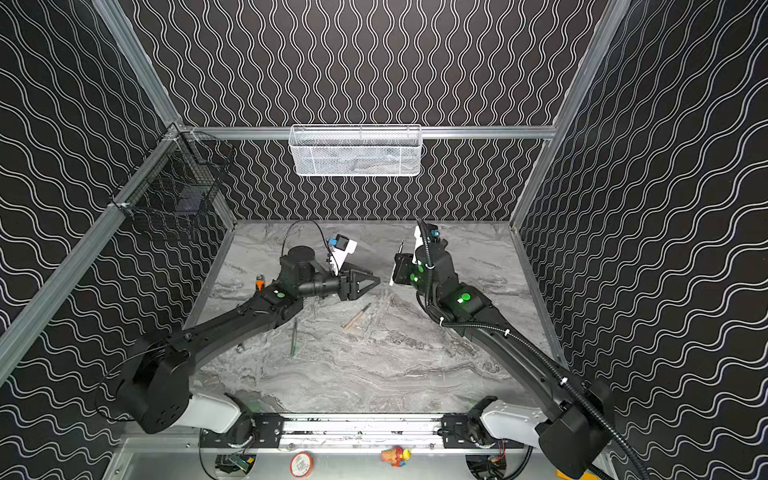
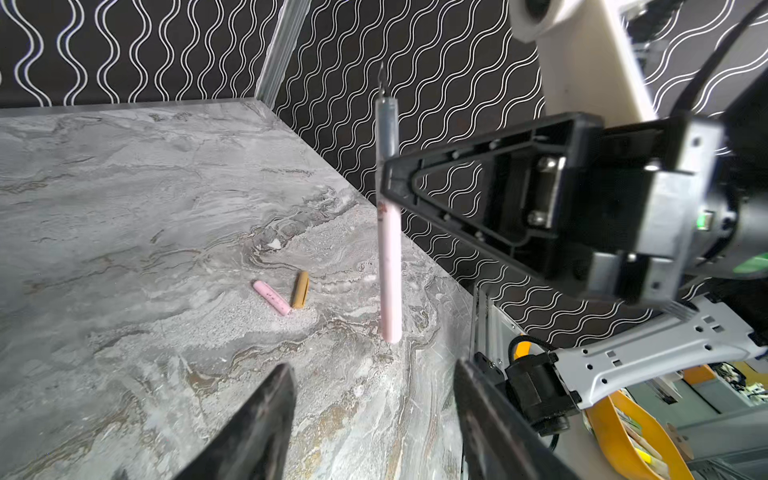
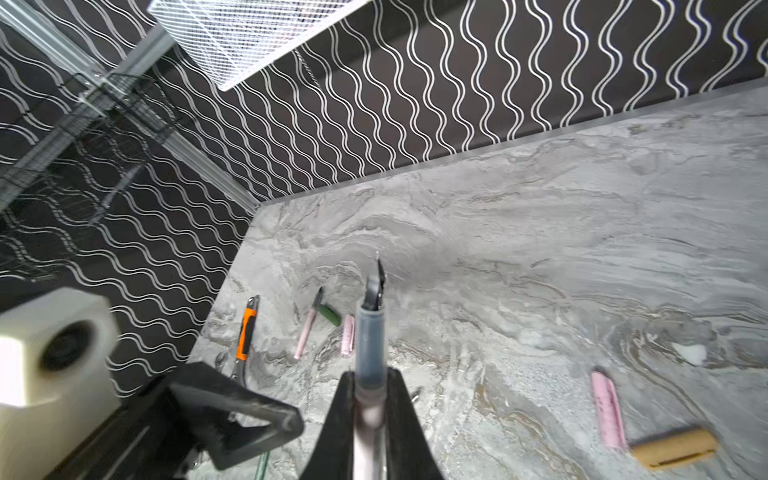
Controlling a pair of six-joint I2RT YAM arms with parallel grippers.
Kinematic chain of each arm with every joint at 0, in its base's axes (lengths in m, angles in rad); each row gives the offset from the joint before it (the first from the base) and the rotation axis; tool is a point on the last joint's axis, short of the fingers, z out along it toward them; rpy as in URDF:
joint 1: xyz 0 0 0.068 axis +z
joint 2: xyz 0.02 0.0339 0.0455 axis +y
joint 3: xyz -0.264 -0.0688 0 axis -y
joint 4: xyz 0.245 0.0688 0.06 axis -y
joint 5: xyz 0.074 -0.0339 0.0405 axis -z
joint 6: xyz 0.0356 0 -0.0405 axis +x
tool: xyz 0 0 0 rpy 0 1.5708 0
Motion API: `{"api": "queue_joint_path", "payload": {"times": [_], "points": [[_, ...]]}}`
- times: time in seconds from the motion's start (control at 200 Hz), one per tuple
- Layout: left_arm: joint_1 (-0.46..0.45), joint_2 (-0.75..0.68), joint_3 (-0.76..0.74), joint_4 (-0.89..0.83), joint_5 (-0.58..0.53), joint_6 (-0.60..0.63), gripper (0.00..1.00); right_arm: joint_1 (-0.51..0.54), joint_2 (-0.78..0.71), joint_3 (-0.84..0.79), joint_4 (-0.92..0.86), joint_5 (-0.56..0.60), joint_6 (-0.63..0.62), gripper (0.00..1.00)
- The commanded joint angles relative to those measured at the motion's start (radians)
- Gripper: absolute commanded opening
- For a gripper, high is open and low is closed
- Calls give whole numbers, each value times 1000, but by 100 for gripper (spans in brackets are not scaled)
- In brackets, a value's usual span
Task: Insert the pens into the pen caps
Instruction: 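Carry the pen toward the left gripper while the left gripper reaches to take it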
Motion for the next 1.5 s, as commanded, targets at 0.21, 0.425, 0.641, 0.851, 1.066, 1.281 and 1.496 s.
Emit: {"api": "queue_joint_path", "payload": {"times": [0.21, 0.425, 0.641, 0.851, 1.066, 1.281, 1.496], "points": [[-13, 21, 13, 53, 31, -9, 59, 46, -3, -12, 83, -49, 5, 7], [-18, 21, 31, 0, 10, 17, 56, 72, 12, -10, 94, -69, 20, 7], [-26, 30, 45, -29, 6, 27, 47, 99, 18, -13, 103, -52, 21, 6], [-34, 36, 61, -65, -2, 46, 35, 107, 13, -11, 108, -39, 19, 6], [-33, 41, 61, -60, -6, 35, 19, 116, 6, -14, 105, -42, 20, 9], [-32, 24, 40, -24, -56, 25, 5, 129, -26, -1, 82, -94, 13, 28], [-6, -36, 14, 23, -149, 60, 3, 130, -163, -22, 17, -119, 34, 38]]}}
